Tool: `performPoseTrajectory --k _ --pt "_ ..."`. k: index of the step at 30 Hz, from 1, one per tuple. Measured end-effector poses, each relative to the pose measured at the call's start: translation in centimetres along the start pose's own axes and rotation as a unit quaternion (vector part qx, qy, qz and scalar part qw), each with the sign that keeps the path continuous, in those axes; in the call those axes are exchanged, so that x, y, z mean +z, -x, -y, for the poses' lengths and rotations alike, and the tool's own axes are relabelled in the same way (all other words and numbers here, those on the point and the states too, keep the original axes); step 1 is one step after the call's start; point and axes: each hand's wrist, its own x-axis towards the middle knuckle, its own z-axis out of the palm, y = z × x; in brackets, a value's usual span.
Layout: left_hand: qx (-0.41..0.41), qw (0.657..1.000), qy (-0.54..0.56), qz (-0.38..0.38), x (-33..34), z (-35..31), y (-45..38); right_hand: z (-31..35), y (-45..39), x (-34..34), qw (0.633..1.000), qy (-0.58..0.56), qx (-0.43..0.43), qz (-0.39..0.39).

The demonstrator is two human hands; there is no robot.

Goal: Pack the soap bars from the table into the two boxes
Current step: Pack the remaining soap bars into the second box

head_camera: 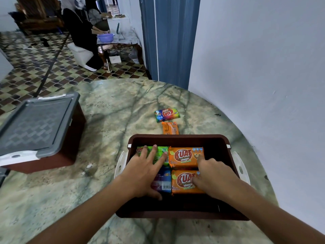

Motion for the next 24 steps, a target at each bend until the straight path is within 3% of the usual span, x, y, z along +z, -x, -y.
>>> performPoseTrajectory --k 2,6,8,10,13,16,21,24 --pt "0.018 0.994 0.107 -0.015 -1.9 1.6 0.0 0.8 0.2 -2.5 0.999 0.003 -0.044 -0.030" --pt "0.018 0.936 0.309 -0.169 -6.5 5.4 -2.0 0.0 -3.3 -7.9 0.976 -0.057 -0.126 -0.167" --pt "0.004 0.937 0.261 -0.233 -8.5 7.0 -4.7 -0.6 -6.8 -9.5 0.964 -0.047 -0.170 -0.200" --pt "-0.008 0.952 0.163 -0.258 -9.4 8.8 -8.6 -1.2 -11.5 -10.2 0.955 0.035 -0.217 -0.198" --pt "0.002 0.979 -0.013 -0.202 -8.6 11.7 -14.6 -1.2 -17.3 -9.6 0.909 0.264 -0.294 -0.132" --pt "0.040 0.986 -0.098 -0.125 -6.2 13.1 -19.8 -0.7 -21.7 -7.3 0.844 0.391 -0.362 -0.061" --pt "0.042 0.996 -0.029 -0.069 -4.0 12.2 -24.9 1.0 -24.5 -3.2 0.768 0.470 -0.435 -0.028" --pt "0.037 0.996 0.037 -0.070 -3.0 11.6 -26.2 0.9 -25.5 -1.7 0.760 0.468 -0.450 -0.037"
